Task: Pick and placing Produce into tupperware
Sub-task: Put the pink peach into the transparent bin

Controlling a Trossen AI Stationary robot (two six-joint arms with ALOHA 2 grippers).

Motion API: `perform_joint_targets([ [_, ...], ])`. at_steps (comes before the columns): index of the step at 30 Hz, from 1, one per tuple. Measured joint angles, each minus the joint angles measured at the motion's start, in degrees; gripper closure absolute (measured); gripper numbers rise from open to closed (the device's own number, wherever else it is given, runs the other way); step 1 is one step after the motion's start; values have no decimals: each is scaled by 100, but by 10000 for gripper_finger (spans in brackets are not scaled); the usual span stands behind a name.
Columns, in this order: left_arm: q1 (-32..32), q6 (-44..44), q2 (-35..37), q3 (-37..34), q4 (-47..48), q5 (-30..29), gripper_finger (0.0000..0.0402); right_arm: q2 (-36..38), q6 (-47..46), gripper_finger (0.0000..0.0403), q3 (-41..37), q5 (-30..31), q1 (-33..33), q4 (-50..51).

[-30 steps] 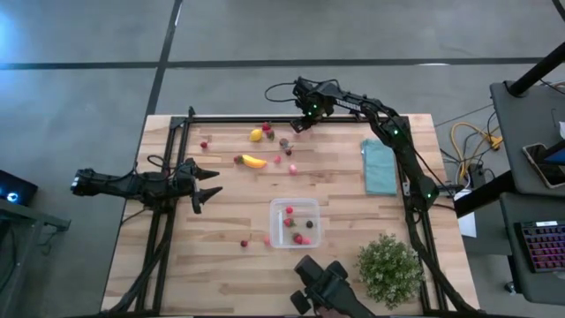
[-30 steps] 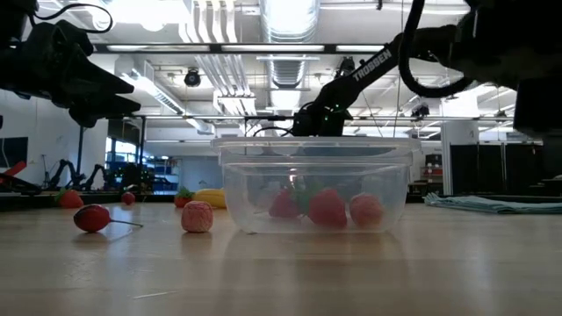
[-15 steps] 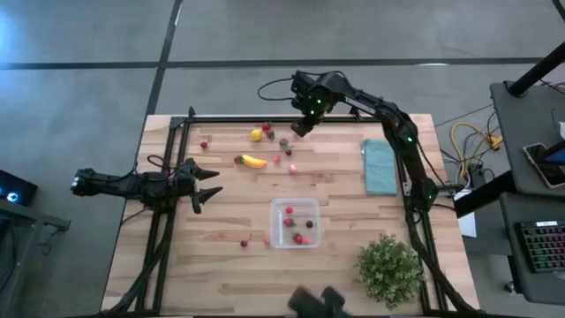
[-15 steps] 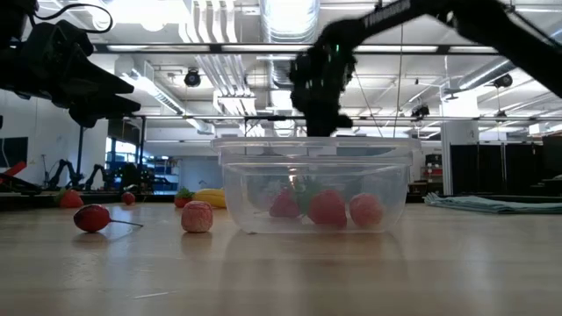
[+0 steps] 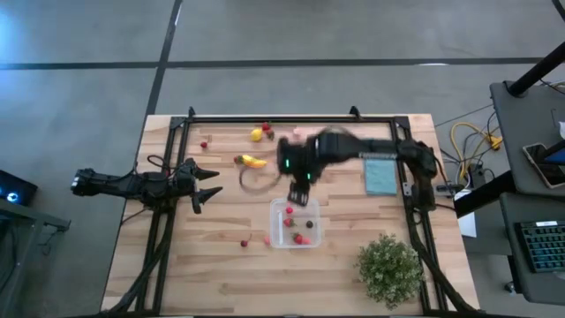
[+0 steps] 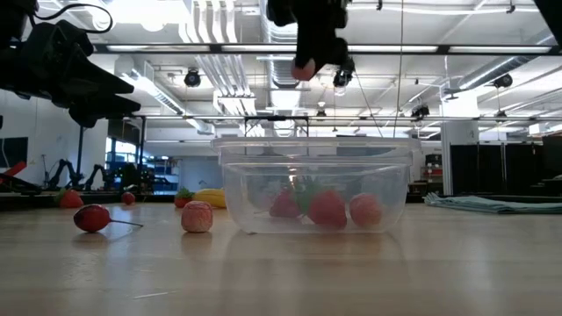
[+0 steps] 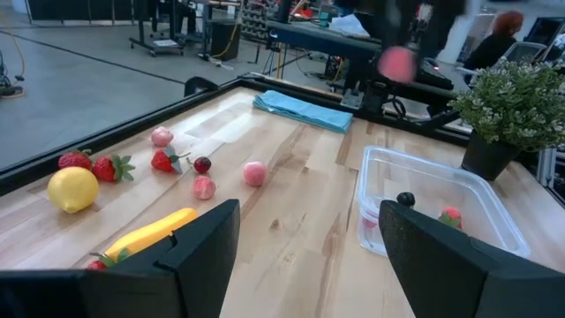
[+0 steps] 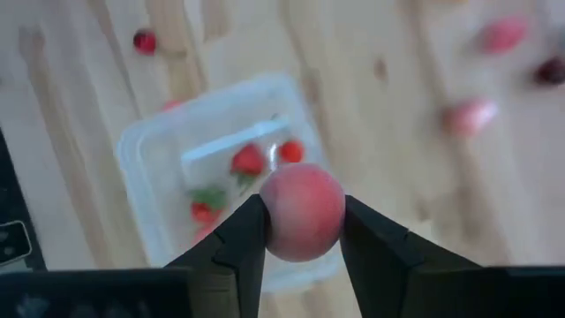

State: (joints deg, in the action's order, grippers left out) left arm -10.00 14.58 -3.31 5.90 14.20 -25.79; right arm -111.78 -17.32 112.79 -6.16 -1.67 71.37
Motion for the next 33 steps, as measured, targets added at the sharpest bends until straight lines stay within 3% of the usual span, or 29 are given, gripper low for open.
perform_joint_targets([
  [4,0,-1,-2,-1,-2,-1,143,12,-803,280,-461,493,595,-118],
  [9,0,0,-2,0,0,0,143,-70,-1616,268,-1299,526,913,-968],
  [17,0,0,-2,0,0,-1,143,-263,-1882,234,-2120,765,972,-1205],
  [22,0,-1,-2,1,-2,1,143,-259,-1882,178,-2121,743,952,-1207],
  [26,0,-1,-1,-1,3,-1,143,-204,-1933,144,-1797,1055,827,-1157],
  [33,0,-1,-2,0,-2,1,143,-193,-2001,138,-1325,1054,-317,-1165],
])
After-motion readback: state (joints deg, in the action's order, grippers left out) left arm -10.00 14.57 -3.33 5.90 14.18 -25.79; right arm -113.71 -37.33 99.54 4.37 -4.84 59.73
